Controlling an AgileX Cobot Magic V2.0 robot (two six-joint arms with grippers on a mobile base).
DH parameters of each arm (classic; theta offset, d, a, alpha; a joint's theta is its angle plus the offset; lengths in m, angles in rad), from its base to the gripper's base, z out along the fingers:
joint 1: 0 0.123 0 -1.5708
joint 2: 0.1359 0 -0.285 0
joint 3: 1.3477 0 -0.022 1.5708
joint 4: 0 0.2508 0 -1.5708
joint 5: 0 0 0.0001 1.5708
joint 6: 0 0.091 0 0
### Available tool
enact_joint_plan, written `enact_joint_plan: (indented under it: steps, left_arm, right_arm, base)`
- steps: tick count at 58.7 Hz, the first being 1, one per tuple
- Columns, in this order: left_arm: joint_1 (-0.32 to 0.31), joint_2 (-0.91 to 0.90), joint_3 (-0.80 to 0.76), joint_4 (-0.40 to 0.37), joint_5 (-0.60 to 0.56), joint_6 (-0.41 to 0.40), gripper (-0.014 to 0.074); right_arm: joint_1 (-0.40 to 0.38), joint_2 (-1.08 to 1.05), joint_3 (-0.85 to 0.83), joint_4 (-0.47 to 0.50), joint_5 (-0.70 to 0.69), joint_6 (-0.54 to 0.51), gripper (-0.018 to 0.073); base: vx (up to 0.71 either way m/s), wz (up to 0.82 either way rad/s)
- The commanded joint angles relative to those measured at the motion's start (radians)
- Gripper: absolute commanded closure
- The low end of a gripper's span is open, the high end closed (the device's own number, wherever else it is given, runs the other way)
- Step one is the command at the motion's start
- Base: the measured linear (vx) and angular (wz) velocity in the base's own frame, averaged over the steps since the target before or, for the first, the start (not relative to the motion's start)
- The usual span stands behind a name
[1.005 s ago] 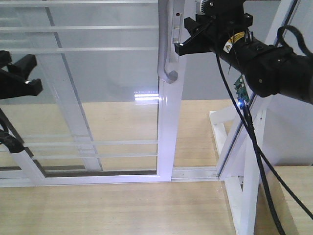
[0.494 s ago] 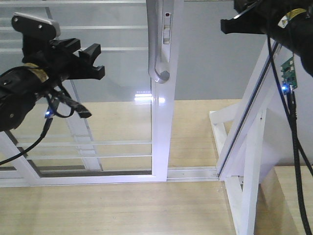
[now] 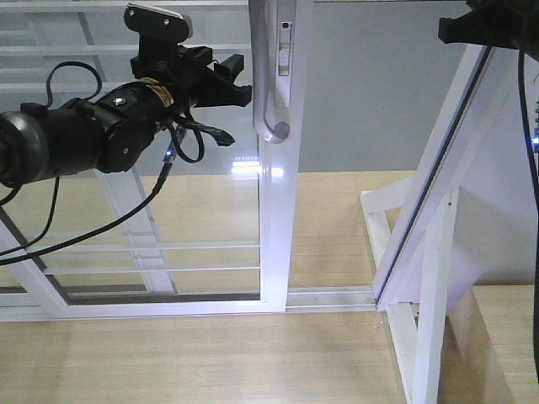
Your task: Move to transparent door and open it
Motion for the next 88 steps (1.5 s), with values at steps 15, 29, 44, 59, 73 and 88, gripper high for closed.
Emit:
enact_joint_plan:
  steps: [15, 29, 44, 59, 73, 88]
  left_arm:
    - [-0.035, 0.029, -0.141, -0.005, -0.077, -0.046, 0.015]
    - [-0.045, 0.072, -0.22, -0.005, -0.023, -0.053, 0.015]
    - [-0.045, 0.126, -0.309, -0.007, 0.019, -0.055, 0.015]
    - [-0.045, 0.143, -0.334, -0.007, 0.044, -0.055, 0.0207]
    - [-0.042, 0.153, -0.335, -0.015, 0.049, -0.055, 0.0392]
    - [-0.042, 0.138, -0.334, -0.015, 0.093, -0.055, 0.0477]
  right_arm:
    - [-0.004, -0.042, -0.03, -0.01, -0.085, -0.062, 0.0316]
    - [-0.004, -0.042, -0.03, -0.009, -0.085, -0.075, 0.0316]
    - [-0.004, -0.042, -0.03, -0.008, -0.085, -0.075, 0.0316]
    - [-0.004, -0.042, -0.03, -0.008, -0.085, -0.075, 0.0316]
    - [-0.004, -0.042, -0.03, -0.005, -0.085, -0.075, 0.0316]
    - [-0.004, -0.042, -0.03, -0.005, -0.085, -0.075, 0.0316]
  base:
    - [0.0, 0.0]
    - [0.0, 0.0]
    - [0.0, 0.0]
    - [0.0, 0.0]
    - [0.0, 0.0]
    - [0.0, 0.0]
